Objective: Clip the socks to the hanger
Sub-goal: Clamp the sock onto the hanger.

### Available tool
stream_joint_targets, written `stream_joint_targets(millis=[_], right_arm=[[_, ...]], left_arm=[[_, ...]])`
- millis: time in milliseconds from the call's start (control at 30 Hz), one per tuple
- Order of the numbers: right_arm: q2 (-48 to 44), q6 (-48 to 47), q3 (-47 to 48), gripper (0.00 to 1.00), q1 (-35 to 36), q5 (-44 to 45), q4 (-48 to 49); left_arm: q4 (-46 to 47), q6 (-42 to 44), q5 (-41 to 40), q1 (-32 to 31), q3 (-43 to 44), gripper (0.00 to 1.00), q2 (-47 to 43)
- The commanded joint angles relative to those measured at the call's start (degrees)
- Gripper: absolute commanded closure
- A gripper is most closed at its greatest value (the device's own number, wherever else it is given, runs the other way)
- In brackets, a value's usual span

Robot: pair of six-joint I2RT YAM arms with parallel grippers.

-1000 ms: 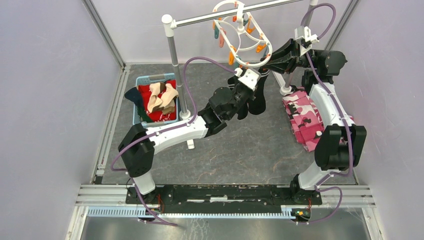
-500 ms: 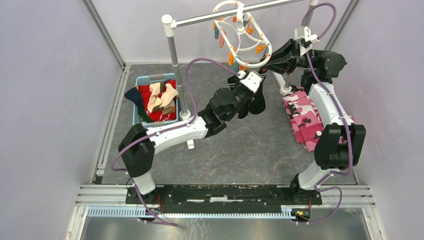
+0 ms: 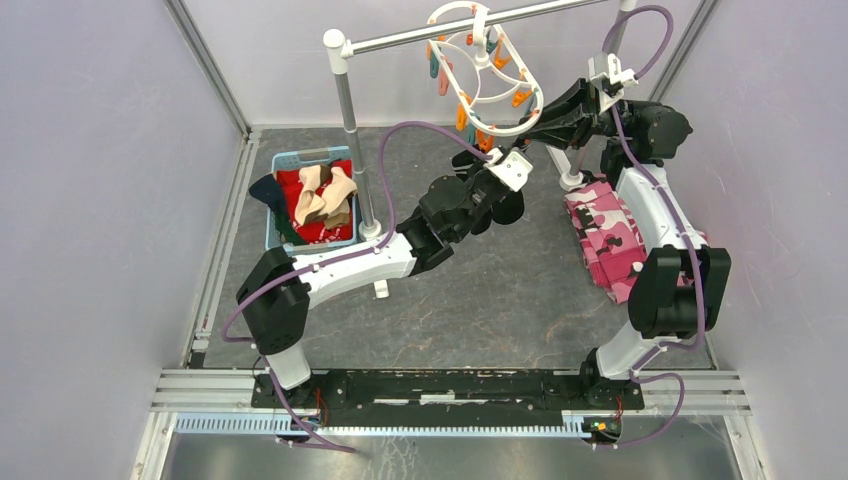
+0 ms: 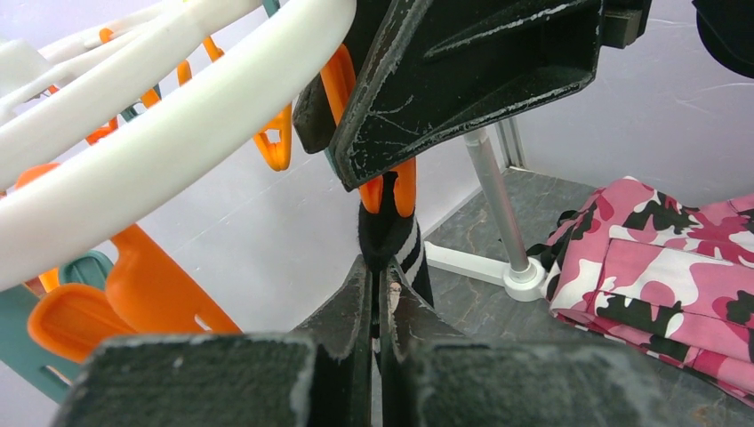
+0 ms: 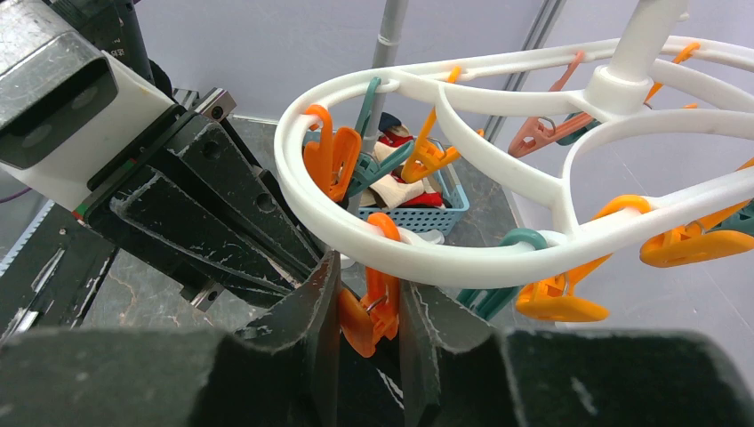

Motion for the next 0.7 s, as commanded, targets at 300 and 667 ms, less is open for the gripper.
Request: stream_joint_targets(millis=[300,667], right_arm=[[1.39,7.27,0.12,0.96,0.71,-2.48,11.17],[2.53,12.03,0.49,0.96,0.74,-2.43,16.44]], left_arm=[[3.70,0.77,-1.04,-0.38,1.06,0.98,-1.32],[2.76,-6.45,2.55,-0.40,1.24,0.98,-2.87]])
